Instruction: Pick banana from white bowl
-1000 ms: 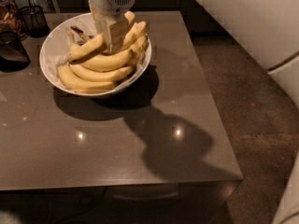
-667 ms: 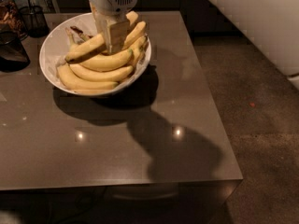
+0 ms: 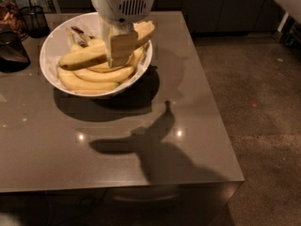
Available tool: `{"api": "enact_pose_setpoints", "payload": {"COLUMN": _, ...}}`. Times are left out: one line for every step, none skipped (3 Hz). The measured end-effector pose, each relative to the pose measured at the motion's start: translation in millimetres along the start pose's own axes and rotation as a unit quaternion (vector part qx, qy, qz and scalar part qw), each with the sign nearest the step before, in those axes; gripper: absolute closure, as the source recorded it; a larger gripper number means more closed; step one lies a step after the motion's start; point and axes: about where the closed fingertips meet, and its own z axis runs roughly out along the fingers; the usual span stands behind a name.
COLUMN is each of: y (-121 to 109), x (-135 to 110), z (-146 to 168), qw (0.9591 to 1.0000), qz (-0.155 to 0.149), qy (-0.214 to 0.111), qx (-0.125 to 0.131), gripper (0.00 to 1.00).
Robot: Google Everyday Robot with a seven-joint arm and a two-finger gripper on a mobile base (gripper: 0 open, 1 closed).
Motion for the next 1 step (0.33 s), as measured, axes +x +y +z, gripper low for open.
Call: {"api": "enact_pose_setpoints", "payload": {"y": 24.7, "x": -7.5, "z": -17.0, "qw": 0.9992, "qz": 0.037, "qy": 0.009, "qx": 0.009, "gripper": 1.0}}
